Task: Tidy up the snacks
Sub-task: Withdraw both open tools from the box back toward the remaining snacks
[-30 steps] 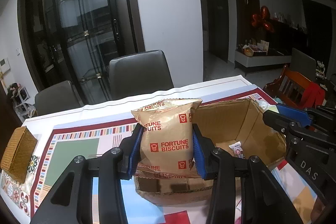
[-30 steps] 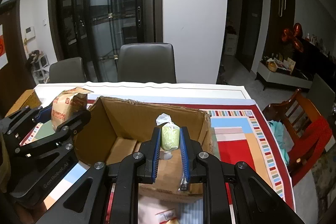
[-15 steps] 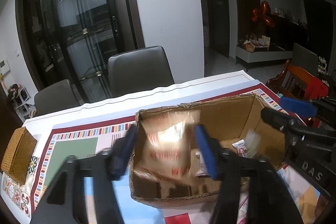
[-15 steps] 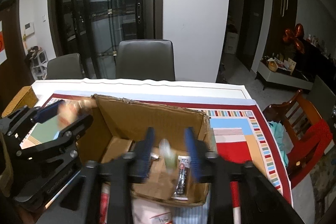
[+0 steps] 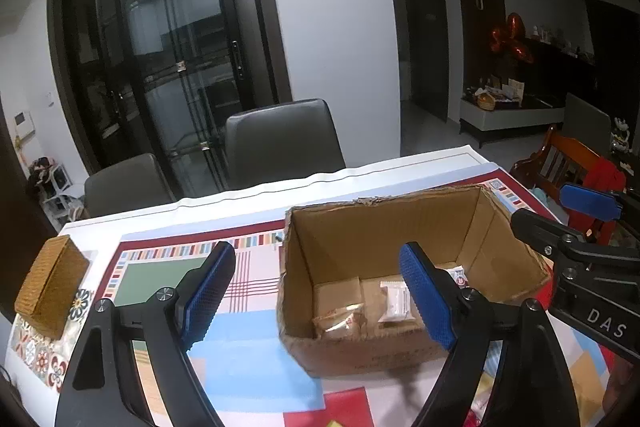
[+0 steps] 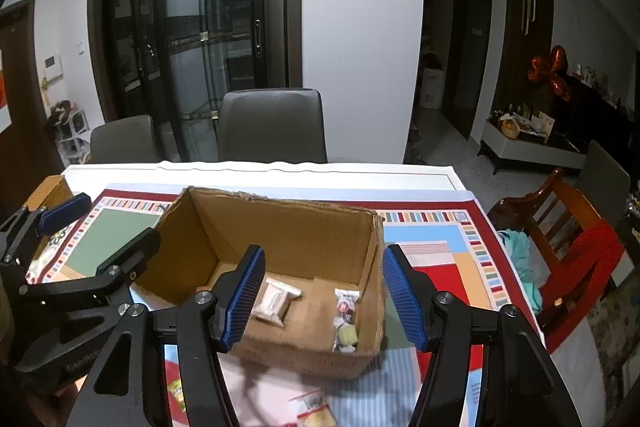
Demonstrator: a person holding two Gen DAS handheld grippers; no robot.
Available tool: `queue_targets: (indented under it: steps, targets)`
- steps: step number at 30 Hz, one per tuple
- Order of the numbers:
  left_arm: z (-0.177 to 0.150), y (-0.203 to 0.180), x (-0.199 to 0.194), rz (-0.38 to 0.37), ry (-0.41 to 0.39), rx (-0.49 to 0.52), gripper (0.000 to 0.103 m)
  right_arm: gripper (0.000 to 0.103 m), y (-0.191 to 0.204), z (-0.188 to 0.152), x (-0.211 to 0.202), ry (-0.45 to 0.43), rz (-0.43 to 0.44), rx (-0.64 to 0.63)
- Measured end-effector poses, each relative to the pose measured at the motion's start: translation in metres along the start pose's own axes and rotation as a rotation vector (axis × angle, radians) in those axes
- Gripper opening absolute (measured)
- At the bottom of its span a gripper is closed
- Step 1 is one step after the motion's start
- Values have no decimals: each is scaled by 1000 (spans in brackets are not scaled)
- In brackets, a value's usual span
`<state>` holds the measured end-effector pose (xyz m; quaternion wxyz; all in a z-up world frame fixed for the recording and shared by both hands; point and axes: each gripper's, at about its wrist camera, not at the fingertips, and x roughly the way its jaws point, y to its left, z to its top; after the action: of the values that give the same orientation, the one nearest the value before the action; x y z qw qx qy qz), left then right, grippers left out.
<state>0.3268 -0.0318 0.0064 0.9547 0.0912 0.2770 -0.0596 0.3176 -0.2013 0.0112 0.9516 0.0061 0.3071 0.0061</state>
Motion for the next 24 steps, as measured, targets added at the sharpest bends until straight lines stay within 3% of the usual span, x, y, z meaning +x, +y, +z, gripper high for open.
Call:
queue_targets:
  steps: [24]
  targets:
    - [-43,-9,-99,22,-20,6,84,62,1,-49,-88,-28,-29,24]
